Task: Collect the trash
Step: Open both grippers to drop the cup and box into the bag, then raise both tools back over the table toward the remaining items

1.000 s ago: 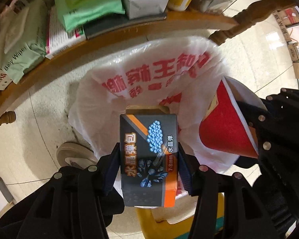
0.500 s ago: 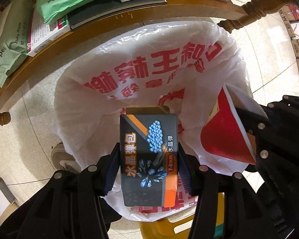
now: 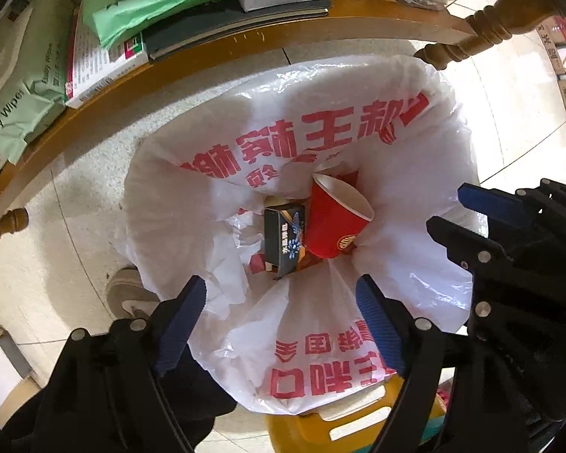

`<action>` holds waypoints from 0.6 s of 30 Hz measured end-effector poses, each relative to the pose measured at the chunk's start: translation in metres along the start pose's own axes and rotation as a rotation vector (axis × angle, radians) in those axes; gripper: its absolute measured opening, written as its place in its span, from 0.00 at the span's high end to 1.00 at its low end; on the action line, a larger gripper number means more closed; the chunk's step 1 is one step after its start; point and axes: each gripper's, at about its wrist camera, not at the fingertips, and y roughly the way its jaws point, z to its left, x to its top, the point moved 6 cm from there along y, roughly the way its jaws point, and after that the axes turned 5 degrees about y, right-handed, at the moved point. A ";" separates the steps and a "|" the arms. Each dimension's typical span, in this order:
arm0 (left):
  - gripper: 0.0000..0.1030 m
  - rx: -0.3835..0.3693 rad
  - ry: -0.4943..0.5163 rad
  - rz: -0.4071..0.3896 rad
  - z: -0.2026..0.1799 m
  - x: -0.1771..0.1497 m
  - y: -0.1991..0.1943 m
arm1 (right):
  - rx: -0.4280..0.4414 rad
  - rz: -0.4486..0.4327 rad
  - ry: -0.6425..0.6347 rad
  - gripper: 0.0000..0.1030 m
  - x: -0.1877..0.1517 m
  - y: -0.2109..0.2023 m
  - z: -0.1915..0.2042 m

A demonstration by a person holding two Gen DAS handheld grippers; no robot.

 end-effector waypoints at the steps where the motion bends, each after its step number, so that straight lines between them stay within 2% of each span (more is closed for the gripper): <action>1: 0.23 0.003 -0.001 -0.001 0.000 -0.001 0.000 | 0.001 0.000 0.000 0.67 -0.001 0.001 -0.001; 7: 0.23 0.008 -0.006 -0.003 0.002 -0.002 -0.002 | -0.005 -0.006 -0.001 0.67 0.001 0.003 -0.004; 13: 0.22 0.050 0.006 -0.028 0.001 -0.004 -0.013 | -0.002 -0.028 0.004 0.66 0.001 -0.005 -0.004; 16: 0.22 0.053 0.003 -0.035 0.000 -0.010 -0.025 | 0.003 -0.049 0.004 0.59 -0.004 -0.018 -0.003; 18: 0.22 0.055 0.018 -0.049 -0.002 -0.022 -0.045 | 0.024 -0.077 -0.004 0.51 -0.010 -0.037 -0.001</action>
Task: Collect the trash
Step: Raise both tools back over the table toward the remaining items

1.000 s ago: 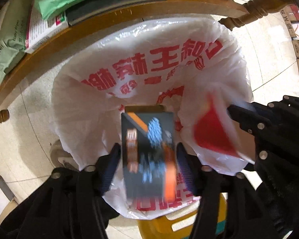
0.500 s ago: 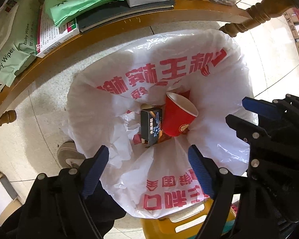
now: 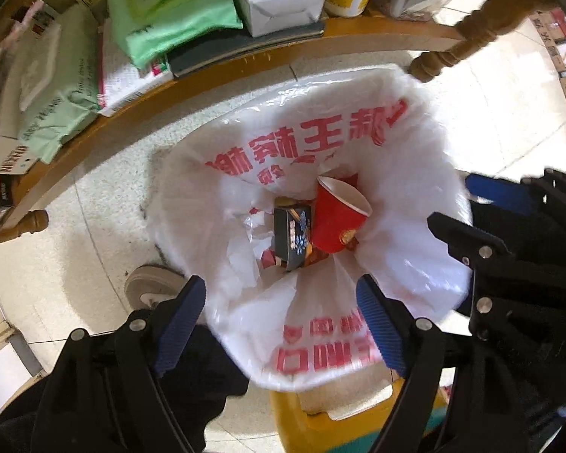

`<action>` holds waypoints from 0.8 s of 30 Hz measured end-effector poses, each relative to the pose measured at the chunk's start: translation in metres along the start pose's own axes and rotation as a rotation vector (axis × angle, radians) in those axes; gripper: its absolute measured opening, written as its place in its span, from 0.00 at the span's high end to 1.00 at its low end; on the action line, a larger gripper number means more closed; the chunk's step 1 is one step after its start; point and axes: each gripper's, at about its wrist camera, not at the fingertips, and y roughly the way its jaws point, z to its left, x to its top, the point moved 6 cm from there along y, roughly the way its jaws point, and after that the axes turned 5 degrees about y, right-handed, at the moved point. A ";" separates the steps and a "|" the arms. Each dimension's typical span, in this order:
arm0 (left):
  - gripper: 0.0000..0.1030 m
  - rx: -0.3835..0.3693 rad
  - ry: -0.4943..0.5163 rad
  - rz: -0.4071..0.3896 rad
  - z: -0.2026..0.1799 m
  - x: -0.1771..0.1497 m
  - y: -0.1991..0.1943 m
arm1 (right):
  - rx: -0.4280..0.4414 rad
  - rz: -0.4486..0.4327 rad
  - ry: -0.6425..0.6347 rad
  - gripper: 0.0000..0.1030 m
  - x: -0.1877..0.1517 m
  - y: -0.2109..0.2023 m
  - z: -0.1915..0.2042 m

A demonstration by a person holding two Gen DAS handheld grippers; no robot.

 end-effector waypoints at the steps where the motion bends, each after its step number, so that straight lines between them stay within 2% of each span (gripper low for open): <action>1: 0.22 0.009 0.007 -0.008 0.000 -0.004 -0.009 | 0.012 -0.015 -0.007 0.49 -0.002 -0.011 0.002; 4: 0.20 0.025 0.059 -0.076 -0.004 -0.024 -0.061 | 0.042 -0.082 -0.041 0.39 -0.008 -0.059 0.007; 6: 0.15 0.018 0.081 -0.114 -0.005 -0.037 -0.096 | 0.048 -0.133 -0.083 0.28 -0.011 -0.098 0.011; 8: 0.15 0.035 0.104 -0.135 -0.002 -0.044 -0.129 | 0.057 -0.177 -0.115 0.21 -0.012 -0.140 0.012; 10: 0.15 0.075 0.126 -0.157 0.005 -0.049 -0.165 | 0.068 -0.207 -0.135 0.20 -0.010 -0.176 0.010; 12: 0.13 0.115 0.132 -0.218 0.015 -0.048 -0.211 | 0.055 -0.249 -0.159 0.18 -0.005 -0.219 0.008; 15: 0.10 0.156 0.132 -0.293 0.032 -0.037 -0.281 | 0.030 -0.327 -0.205 0.13 0.008 -0.285 0.002; 19: 0.07 0.202 0.129 -0.341 0.049 -0.012 -0.357 | -0.025 -0.419 -0.238 0.09 0.036 -0.360 -0.008; 24: 0.07 0.199 0.110 -0.327 0.063 0.023 -0.406 | -0.042 -0.492 -0.250 0.09 0.080 -0.432 -0.022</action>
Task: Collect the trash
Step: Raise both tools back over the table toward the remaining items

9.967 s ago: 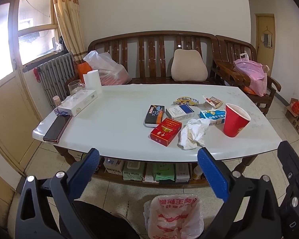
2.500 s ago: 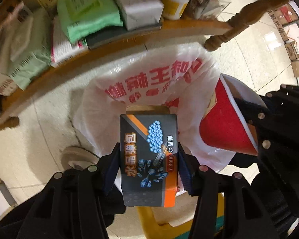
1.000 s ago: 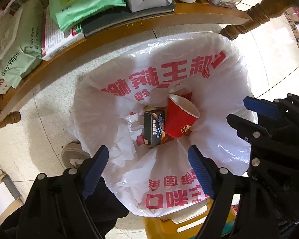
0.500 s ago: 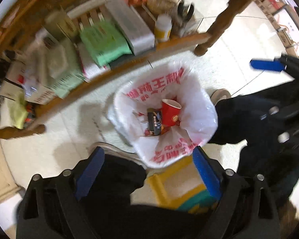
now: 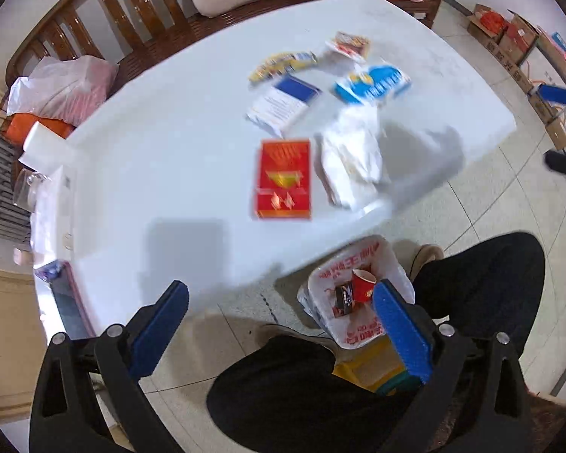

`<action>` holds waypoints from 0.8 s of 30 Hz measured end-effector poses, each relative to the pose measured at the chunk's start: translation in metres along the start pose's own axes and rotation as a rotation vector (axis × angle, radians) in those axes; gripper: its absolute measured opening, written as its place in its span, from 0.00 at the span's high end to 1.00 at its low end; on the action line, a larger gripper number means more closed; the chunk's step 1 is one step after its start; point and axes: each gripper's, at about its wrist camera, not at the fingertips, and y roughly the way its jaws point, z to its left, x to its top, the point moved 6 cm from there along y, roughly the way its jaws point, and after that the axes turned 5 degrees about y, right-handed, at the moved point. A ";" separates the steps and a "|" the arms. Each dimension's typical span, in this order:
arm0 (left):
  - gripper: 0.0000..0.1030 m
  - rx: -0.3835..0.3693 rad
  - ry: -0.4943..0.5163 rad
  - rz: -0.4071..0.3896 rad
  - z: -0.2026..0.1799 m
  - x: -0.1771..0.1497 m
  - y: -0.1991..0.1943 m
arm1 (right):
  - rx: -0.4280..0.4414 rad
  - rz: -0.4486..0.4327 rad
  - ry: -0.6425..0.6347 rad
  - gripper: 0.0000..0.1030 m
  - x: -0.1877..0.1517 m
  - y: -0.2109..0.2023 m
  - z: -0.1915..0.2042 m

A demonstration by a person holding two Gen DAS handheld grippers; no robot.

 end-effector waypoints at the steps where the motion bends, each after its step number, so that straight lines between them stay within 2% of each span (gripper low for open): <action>1: 0.07 0.004 -0.001 0.004 0.004 0.006 -0.003 | 0.005 -0.010 0.006 0.09 0.011 -0.006 -0.007; 6: 0.07 0.035 0.013 0.014 0.017 0.037 -0.010 | -0.052 -0.046 0.010 0.09 0.059 -0.014 -0.045; 11: 0.07 0.012 0.044 0.065 0.019 0.057 0.009 | -0.059 -0.037 0.025 0.09 0.095 0.002 -0.072; 16: 0.07 0.006 0.068 0.101 0.020 0.070 0.034 | -0.055 0.013 0.010 0.09 0.118 0.039 -0.082; 24: 0.07 -0.014 0.080 0.163 0.022 0.082 0.082 | -0.021 0.108 0.068 0.09 0.138 0.092 -0.095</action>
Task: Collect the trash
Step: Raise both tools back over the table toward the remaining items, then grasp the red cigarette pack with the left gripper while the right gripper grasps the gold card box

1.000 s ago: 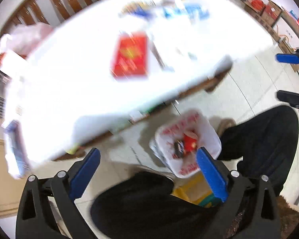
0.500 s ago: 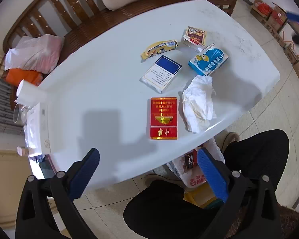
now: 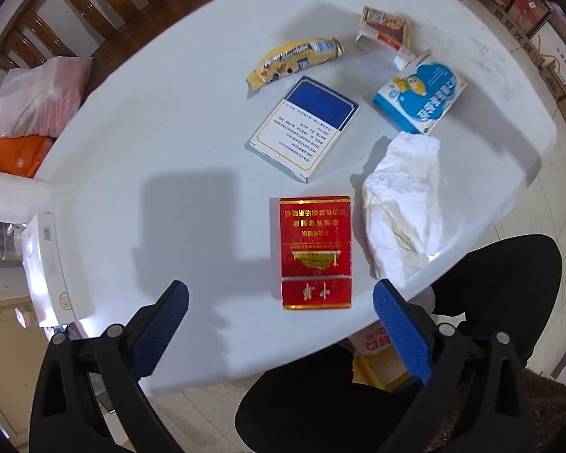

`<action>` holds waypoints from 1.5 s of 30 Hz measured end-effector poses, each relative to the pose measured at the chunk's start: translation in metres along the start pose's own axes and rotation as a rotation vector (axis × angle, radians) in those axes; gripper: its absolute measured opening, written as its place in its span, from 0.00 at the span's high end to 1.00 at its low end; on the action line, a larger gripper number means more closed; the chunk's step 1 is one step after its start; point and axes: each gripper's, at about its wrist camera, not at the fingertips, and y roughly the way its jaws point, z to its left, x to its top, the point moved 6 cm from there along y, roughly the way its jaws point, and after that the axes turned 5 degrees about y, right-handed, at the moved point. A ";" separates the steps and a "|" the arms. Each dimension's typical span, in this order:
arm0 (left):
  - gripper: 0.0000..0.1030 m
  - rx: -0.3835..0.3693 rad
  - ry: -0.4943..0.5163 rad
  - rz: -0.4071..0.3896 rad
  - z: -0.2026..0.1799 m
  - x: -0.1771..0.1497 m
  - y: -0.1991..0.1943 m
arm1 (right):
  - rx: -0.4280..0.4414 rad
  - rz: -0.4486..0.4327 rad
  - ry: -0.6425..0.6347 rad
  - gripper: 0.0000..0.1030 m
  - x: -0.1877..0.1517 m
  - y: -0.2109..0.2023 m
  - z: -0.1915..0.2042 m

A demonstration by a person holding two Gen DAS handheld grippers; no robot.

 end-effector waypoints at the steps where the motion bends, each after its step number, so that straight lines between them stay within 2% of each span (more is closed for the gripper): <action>1: 0.07 0.001 0.002 0.004 0.000 0.000 0.003 | 0.007 0.016 0.018 0.09 0.002 0.007 -0.001; 7: 0.07 -0.016 0.008 0.026 -0.004 0.004 0.020 | 0.012 0.110 0.083 0.09 0.007 0.040 -0.001; 13: 0.07 -0.033 -0.007 0.050 -0.003 0.004 0.033 | 0.036 0.184 0.214 0.09 0.013 0.061 -0.006; 21: 0.07 -0.033 0.016 0.049 -0.011 0.001 0.042 | 0.002 0.231 0.323 0.09 0.023 0.087 -0.015; 33: 0.07 -0.049 0.004 0.057 -0.010 0.012 0.061 | -0.026 0.330 0.458 0.09 0.017 0.138 -0.026; 45: 0.07 -0.053 0.018 0.065 -0.012 0.014 0.087 | -0.031 0.358 0.496 0.09 0.016 0.160 -0.029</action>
